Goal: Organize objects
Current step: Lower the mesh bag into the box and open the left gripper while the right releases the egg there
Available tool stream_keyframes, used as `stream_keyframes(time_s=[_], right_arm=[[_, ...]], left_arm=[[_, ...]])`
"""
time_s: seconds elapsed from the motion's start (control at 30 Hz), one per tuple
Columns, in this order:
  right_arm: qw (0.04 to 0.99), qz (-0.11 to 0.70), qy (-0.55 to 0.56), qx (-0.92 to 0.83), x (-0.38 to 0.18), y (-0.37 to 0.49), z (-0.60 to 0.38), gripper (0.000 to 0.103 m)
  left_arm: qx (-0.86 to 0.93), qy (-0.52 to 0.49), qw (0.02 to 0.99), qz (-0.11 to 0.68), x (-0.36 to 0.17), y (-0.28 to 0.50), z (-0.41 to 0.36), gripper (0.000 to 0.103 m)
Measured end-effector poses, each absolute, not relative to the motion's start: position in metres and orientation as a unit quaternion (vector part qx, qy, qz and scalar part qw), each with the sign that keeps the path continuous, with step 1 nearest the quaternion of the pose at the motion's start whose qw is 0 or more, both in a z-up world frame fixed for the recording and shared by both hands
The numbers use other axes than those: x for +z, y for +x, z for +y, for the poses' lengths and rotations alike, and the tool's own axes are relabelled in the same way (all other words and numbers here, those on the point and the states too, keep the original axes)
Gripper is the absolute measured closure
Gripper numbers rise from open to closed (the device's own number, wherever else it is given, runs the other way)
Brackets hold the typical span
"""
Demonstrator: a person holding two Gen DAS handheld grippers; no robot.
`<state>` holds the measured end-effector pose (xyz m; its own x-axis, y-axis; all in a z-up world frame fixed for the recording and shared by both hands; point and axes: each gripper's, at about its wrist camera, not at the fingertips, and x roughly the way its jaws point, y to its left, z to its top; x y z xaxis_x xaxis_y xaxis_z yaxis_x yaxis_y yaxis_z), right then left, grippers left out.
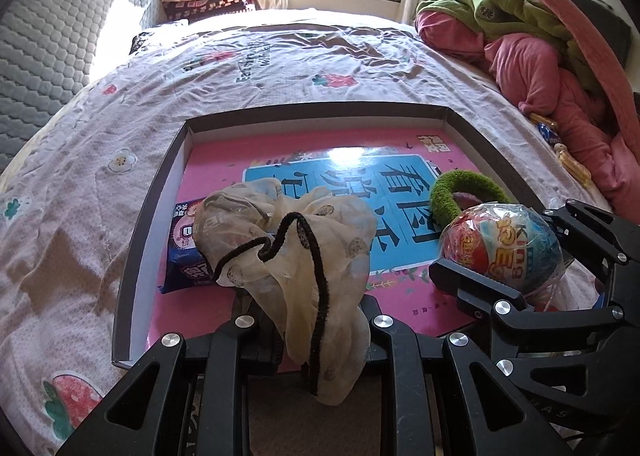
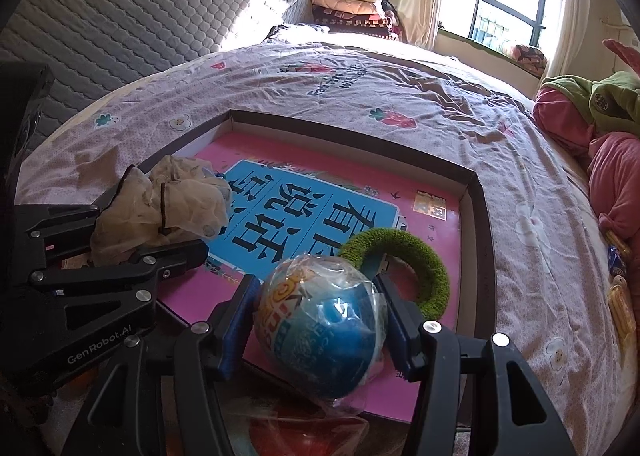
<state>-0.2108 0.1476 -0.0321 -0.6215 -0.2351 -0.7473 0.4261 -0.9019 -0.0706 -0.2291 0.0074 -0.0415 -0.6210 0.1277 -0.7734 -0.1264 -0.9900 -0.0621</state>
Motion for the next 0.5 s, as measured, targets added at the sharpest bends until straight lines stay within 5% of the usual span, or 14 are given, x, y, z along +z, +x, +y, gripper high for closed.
stream_keyframes(time_s=[0.5], right_arm=[[0.188, 0.109, 0.391, -0.894, -0.0264, -0.2102, 0.1508, 0.043]], left_arm=[[0.898, -0.435, 0.066, -0.008, -0.0403, -0.2268, 0.0045, 0.079]])
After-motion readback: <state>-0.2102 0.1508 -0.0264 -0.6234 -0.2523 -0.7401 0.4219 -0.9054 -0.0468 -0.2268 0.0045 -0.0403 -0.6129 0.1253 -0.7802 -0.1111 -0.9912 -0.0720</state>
